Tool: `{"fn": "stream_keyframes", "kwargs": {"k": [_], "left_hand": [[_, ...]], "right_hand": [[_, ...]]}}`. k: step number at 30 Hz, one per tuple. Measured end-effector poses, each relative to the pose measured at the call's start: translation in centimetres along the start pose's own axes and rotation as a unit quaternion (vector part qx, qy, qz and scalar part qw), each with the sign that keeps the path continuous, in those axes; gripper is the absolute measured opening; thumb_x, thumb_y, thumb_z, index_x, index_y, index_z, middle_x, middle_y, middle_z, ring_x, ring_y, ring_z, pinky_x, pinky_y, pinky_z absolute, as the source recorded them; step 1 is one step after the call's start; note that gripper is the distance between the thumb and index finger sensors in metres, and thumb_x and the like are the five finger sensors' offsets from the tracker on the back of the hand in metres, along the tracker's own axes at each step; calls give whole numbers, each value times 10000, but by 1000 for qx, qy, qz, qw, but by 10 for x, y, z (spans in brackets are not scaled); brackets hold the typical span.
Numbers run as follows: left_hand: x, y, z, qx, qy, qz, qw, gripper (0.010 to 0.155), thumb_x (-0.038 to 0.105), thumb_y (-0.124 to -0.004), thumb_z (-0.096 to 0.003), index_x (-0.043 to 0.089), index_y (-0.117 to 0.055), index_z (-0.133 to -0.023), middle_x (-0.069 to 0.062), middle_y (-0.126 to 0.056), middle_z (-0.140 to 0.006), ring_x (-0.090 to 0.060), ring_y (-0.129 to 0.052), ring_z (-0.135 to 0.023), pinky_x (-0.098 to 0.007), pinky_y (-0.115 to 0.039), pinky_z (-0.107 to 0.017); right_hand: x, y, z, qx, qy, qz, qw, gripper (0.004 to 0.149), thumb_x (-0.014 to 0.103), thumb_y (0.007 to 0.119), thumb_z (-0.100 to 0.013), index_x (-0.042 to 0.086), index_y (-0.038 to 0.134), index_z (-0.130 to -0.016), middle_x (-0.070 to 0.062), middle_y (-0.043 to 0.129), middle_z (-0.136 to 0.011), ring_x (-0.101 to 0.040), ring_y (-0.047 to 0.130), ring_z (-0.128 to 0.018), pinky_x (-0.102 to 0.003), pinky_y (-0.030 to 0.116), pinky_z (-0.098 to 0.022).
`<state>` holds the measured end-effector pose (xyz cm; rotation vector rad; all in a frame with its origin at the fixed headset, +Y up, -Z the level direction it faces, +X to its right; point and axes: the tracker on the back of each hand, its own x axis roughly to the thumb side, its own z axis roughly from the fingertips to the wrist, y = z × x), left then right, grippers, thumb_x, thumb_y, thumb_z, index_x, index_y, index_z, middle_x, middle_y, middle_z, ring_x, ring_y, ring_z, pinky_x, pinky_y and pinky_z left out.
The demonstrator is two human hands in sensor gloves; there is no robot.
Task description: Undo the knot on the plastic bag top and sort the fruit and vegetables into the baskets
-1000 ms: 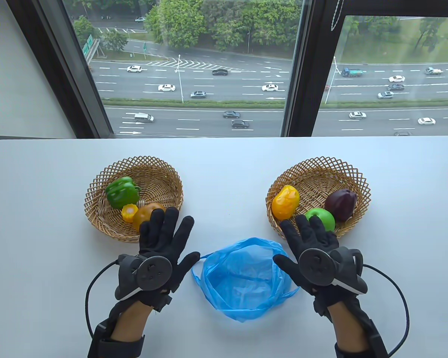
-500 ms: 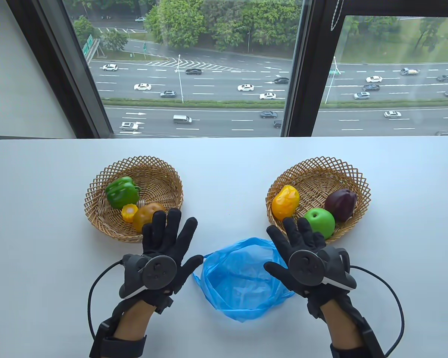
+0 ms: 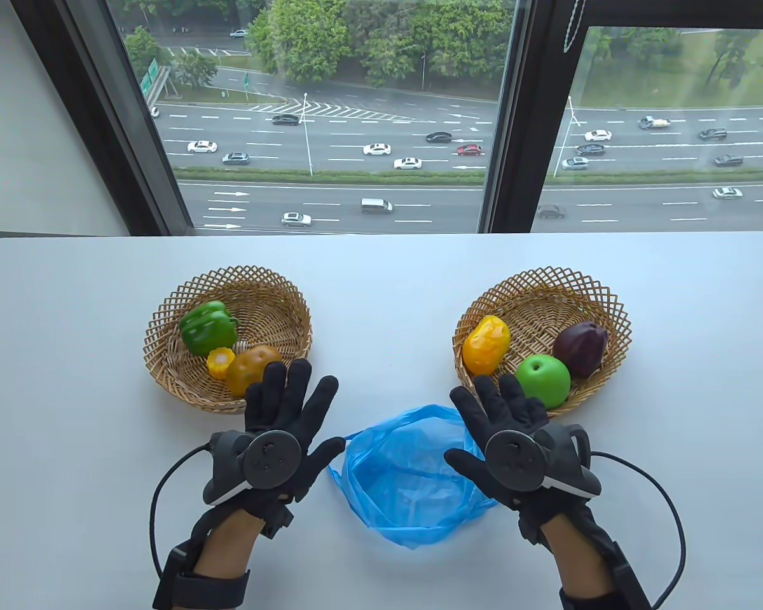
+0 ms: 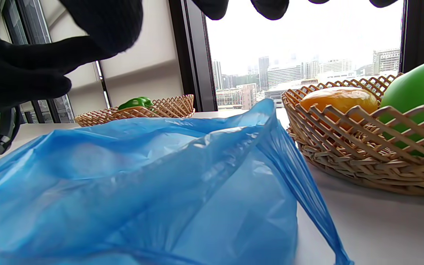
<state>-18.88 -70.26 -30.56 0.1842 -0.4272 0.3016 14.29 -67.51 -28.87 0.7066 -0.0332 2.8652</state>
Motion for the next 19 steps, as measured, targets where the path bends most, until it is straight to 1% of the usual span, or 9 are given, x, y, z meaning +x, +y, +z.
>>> {"fn": "stream_keyframes", "kwargs": {"k": [5,19], "left_hand": [[0,0,0,-3,-1,3,1000,834,609,-711,-477,324,-351,-1174,-98,-182,-1240,-376,-3,-1051,-621,-130,-705],[1,0,0,-7,-3,5,1000,823,603,-714,-477,304,-391,-1173,-101,-200,-1241,-378,-12,-1052,-620,-134,-706]], "right_hand": [[1,0,0,0,0,1,1000,834,567,675,-601,119,327,-1212,-312,284,-1202,-646,273,-1026,-801,399,-647],[1,0,0,1,1,0,1000,832,566,675,-601,119,329,-1212,-313,288,-1202,-647,278,-1025,-800,401,-647]]}}
